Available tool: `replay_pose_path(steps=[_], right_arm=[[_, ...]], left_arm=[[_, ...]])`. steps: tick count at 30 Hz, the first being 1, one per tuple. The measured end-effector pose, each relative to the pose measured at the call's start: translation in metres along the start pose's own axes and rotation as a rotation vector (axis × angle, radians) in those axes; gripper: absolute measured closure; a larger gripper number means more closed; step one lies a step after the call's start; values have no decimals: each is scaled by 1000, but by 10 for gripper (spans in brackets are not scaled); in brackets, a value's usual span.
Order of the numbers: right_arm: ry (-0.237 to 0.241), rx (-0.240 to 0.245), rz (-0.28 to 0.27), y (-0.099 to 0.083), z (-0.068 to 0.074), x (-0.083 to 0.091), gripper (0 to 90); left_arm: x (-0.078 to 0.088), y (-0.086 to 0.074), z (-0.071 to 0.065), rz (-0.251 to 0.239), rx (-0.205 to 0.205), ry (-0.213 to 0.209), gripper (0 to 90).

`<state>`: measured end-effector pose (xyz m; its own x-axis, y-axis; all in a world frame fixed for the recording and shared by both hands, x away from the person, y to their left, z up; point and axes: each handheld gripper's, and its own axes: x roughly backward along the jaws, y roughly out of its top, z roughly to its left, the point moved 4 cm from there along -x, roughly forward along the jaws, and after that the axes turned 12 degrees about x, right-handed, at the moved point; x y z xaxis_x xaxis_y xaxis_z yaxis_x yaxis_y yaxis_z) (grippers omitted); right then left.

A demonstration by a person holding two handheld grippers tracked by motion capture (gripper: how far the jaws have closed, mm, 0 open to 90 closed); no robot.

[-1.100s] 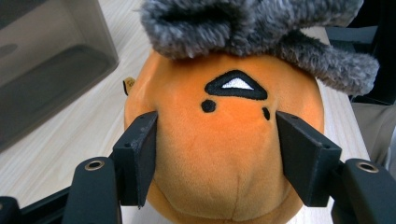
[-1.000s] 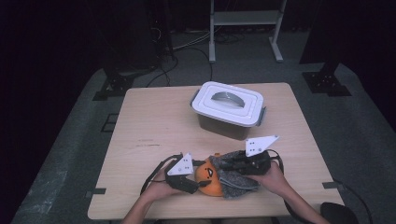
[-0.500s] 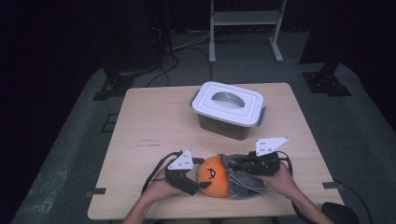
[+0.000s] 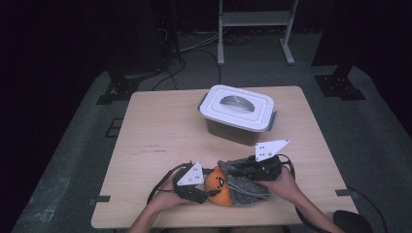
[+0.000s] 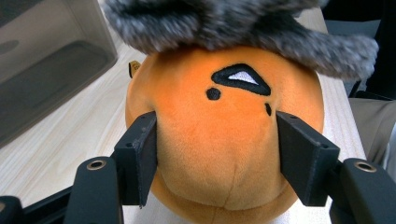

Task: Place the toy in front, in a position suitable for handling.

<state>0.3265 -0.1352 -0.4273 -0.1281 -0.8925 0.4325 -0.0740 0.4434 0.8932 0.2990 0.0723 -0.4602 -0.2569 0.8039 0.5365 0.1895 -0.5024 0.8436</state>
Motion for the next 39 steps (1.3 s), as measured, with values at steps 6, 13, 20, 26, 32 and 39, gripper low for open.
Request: replay_pose_path(steps=[6, 13, 20, 26, 32, 39], right_arm=[[-36, -48, 3, -15, -5, 14, 791], [-42, -72, 19, -27, 6, 31, 790], [20, -4, 9, -8, 23, 17, 789], [11, -18, 12, -6, 12, 8, 791], [-15, -33, 5, -6, 0, 4, 791], [-38, -61, 8, -18, -1, 19, 789]], left_arm=[[2, -2, 0, 6, -20, -1, 346], [3, -6, 6, 5, 28, 10, 347], [-2, -3, 12, -6, 83, 35, 351], [9, 2, 13, -78, 100, -11, 274], [-1, 5, 11, -47, 84, 28, 267], [-1, 3, 14, -45, 107, 28, 313]])
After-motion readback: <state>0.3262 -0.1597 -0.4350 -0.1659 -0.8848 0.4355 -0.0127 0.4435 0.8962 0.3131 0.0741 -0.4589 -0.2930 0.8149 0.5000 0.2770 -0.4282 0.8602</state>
